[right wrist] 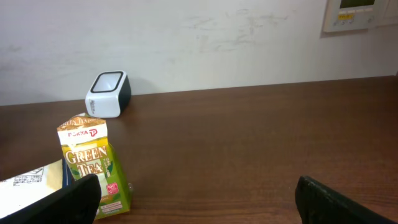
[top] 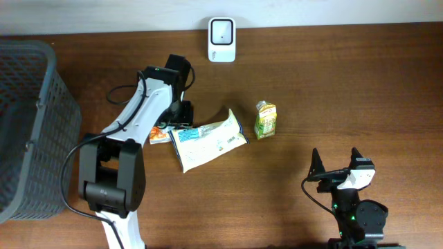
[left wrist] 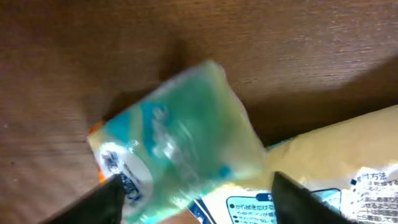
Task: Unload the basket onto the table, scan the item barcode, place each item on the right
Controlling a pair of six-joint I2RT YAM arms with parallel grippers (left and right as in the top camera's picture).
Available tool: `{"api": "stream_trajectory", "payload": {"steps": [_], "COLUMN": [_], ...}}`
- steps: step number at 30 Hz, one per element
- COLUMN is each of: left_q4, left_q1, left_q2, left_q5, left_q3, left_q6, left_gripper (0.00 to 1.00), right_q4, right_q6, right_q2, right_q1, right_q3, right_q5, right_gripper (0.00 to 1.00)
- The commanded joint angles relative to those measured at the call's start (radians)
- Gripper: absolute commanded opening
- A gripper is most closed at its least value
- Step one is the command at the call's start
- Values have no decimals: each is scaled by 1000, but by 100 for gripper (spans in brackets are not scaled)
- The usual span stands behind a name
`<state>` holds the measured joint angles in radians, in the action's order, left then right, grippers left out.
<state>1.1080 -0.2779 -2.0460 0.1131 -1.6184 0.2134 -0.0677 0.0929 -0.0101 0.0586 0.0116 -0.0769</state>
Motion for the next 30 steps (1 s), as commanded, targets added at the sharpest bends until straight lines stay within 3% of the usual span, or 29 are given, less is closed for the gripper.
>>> {"api": "stream_trajectory", "payload": {"steps": [1,3,5,8,12,16,30], "left_q4": [69,101,89,93,111,155,169], "left_q1": [-3,-3,0,50,294,444,447], "left_q2": [26,134,232,436,613,618,618], "left_q5": [5,23,70,259,277,276,276], "left_q3": [-87,-201,-267,-327,-327,-327,-327], "left_q6": [-6,-6,-6,-6,-6,-6,-6], "left_gripper": [88,91,100,99,99,99,99], "right_q4": [-2,-2,-2,-2,-2,-2,-4], "right_q6": [-8,-8,-7,-7,-8,-7,-7], "right_q2": [7,7,7,7,7,7,6], "right_q1": [6,6,6,6,6,6,6], "right_q3": [-6,-6,-6,-6,-6,-6,-6], "right_q5": [2,2,2,2,2,2,7], "right_gripper": [99,99,99,99,99,99,99]}}
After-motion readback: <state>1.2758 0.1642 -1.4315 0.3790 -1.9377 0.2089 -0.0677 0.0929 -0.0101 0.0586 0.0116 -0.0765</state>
